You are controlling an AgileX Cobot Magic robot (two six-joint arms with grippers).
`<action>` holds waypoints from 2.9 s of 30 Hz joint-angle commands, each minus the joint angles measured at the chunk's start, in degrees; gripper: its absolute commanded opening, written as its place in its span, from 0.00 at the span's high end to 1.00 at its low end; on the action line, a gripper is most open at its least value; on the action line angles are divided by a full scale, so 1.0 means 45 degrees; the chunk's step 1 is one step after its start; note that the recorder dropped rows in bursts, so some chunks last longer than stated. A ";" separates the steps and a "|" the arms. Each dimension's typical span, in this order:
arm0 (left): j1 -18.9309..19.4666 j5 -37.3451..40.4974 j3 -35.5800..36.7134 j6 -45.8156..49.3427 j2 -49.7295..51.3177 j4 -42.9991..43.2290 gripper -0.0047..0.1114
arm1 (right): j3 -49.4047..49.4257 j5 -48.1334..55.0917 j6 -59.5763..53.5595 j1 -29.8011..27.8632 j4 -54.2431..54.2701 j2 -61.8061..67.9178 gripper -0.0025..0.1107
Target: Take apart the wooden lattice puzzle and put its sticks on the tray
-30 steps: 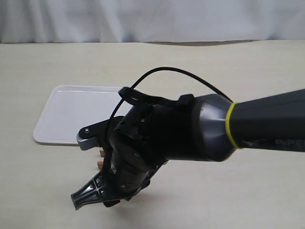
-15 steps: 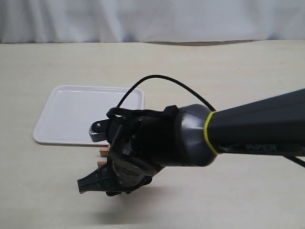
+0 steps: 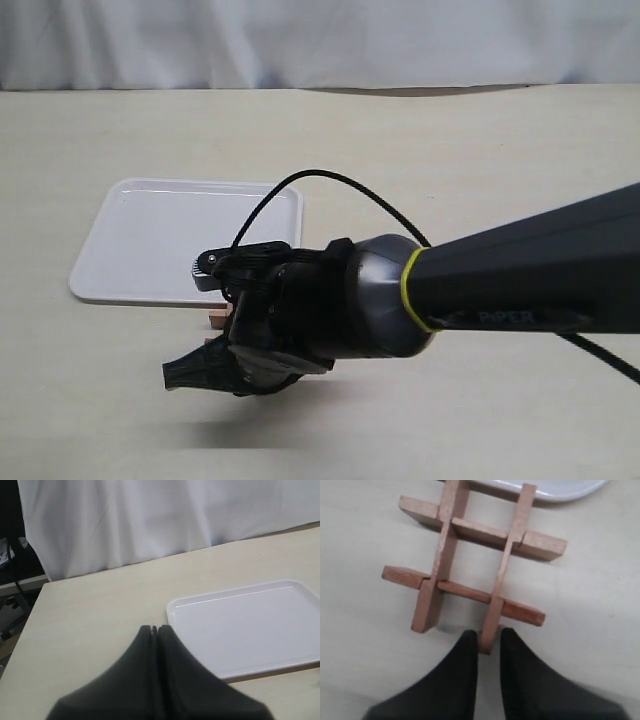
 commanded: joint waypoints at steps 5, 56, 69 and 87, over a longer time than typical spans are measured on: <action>0.0133 -0.0117 0.0040 0.0067 -0.0031 -0.0027 0.96 | -0.0027 0.0065 0.0844 -0.0009 -0.0838 -0.0091 0.94; 0.0133 -0.0117 0.0040 0.0067 -0.0031 -0.0027 0.96 | -0.3492 0.4219 -0.3441 -0.0661 -1.3722 0.2597 0.33; 0.0133 -0.0117 0.0040 0.0067 -0.0031 -0.0027 0.96 | -0.4315 0.5707 -1.0088 -0.1168 -0.1611 -0.0070 0.38; 0.0133 -0.0117 0.0040 0.0067 -0.0031 -0.0027 0.96 | -0.2356 0.3154 -0.6820 0.0550 0.3767 -0.0711 0.38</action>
